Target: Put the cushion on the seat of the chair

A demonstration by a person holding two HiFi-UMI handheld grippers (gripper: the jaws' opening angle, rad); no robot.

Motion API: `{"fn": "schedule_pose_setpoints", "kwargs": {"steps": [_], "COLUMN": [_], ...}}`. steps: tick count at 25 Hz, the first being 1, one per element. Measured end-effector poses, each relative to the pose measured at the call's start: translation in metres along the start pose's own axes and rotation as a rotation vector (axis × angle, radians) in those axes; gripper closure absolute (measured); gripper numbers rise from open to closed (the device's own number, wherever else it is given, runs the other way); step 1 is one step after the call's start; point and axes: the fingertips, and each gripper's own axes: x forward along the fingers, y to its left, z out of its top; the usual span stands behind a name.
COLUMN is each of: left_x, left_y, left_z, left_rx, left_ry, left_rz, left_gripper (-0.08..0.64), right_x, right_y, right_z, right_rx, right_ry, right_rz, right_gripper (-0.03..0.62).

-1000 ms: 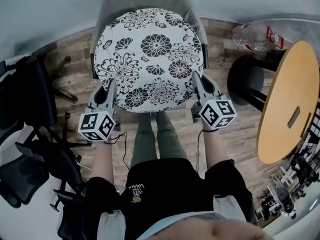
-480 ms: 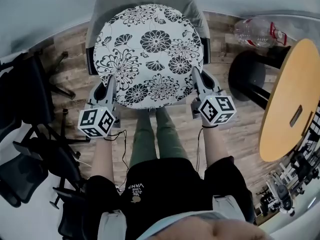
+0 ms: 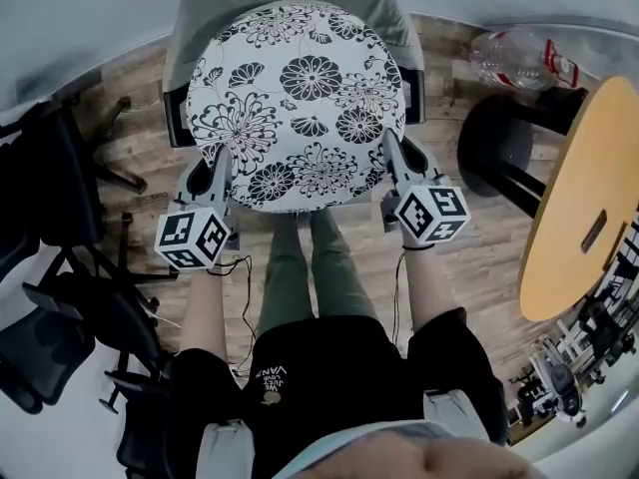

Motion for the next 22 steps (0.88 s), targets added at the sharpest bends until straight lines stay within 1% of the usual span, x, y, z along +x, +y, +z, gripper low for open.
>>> {"fn": "schedule_pose_setpoints", "kwargs": {"steps": [3,14,19,22], "left_x": [-0.004,0.000,-0.001,0.000], "left_y": [-0.003,-0.001,-0.001,-0.001], "left_z": [0.006,0.001,0.000,-0.001], "left_rx": [-0.001,-0.003,-0.015,-0.010], "left_ry": [-0.001,0.009,0.012,0.019], "left_rz": [-0.001,0.005,0.004,0.006], "left_gripper": [0.500,0.500,0.500,0.500], "right_x": [-0.003,0.002,0.003,0.005], "right_y": [0.002,0.001,-0.003,-0.005], "right_z": [0.006,0.000,-0.002,-0.005], "right_rx": [0.001,0.001,-0.016,-0.020], "right_ry": [-0.003,0.017,0.019,0.027], "right_rz": [-0.006,-0.016,-0.044,-0.057], "right_gripper": [0.558,0.558,0.558,0.558]}}
